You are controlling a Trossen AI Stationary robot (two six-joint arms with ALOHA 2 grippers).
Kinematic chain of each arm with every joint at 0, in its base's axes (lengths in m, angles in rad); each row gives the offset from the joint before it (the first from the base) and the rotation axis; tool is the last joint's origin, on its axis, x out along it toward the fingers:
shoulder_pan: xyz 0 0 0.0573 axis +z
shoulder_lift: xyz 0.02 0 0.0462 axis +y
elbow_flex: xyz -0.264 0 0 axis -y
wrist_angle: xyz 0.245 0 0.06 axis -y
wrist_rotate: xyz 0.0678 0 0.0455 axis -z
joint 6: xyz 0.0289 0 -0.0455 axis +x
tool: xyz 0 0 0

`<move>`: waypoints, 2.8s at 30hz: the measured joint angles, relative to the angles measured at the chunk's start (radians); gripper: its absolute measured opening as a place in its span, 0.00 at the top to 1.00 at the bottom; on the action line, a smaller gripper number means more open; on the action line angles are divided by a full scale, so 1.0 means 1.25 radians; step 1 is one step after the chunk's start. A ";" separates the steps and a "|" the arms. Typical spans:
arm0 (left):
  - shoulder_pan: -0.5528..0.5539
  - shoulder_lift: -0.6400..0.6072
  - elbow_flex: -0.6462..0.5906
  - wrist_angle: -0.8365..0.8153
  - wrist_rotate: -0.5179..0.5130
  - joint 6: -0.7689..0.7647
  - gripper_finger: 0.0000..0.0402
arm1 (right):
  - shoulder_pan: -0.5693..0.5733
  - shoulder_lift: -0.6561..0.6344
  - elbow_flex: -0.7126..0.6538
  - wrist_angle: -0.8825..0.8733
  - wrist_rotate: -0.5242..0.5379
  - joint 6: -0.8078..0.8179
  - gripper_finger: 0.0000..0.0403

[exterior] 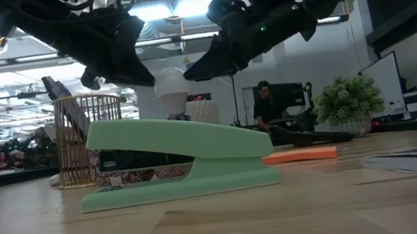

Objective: Screw lightbulb
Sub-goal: Insert the white lightbulb into the silver lamp

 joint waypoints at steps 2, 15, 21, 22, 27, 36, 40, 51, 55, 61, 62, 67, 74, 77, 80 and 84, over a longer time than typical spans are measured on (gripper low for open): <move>0.006 0.000 0.000 0.004 0.005 0.000 1.00 | 0.000 0.001 0.000 -0.002 -0.013 0.000 0.98; 0.011 0.000 0.000 0.000 0.000 0.000 1.00 | -0.001 0.001 0.000 -0.002 0.049 -0.001 0.98; 0.011 0.000 0.000 0.000 0.000 0.000 1.00 | -0.002 0.001 -0.001 -0.002 0.059 0.000 0.98; 0.011 0.000 0.000 0.000 0.000 0.000 1.00 | -0.002 0.001 -0.001 -0.002 0.060 -0.001 0.98; 0.011 0.000 0.000 -0.003 0.001 0.001 1.00 | -0.002 0.001 -0.001 -0.001 0.060 -0.001 0.98; 0.010 -0.004 0.001 -0.002 -0.032 0.010 1.00 | -0.002 -0.013 -0.001 0.003 0.064 0.000 0.98; 0.010 -0.008 0.001 -0.003 -0.038 0.013 1.00 | -0.002 -0.021 -0.001 0.001 0.064 -0.001 0.98; -0.001 -0.010 0.001 -0.025 -0.043 0.012 1.00 | -0.002 -0.024 -0.001 -0.004 0.063 -0.001 0.98; -0.009 -0.014 0.001 -0.029 -0.048 0.022 1.00 | -0.002 -0.024 -0.001 -0.004 0.060 -0.006 0.98; -0.022 -0.067 0.001 -0.037 -0.071 0.042 1.00 | -0.002 -0.062 -0.001 -0.009 0.103 -0.017 0.98; -0.025 -0.078 0.001 -0.040 -0.071 0.043 1.00 | -0.003 -0.070 0.000 -0.012 0.120 -0.027 0.98; -0.055 -0.104 0.001 -0.040 -0.059 0.044 1.00 | -0.004 -0.080 0.000 -0.007 0.240 -0.051 0.98; -0.067 -0.047 0.001 0.009 0.040 0.045 1.00 | -0.036 -0.015 0.000 0.018 0.220 -0.032 0.98; -0.061 -0.008 0.001 0.037 0.046 0.049 1.00 | -0.037 -0.003 0.000 0.031 0.214 -0.009 0.98; -0.055 0.016 0.001 0.044 0.047 0.049 1.00 | -0.034 -0.003 0.000 0.029 0.205 -0.009 0.98; -0.048 0.022 0.001 0.042 0.047 0.046 1.00 | -0.034 -0.003 0.000 0.035 0.140 0.001 0.98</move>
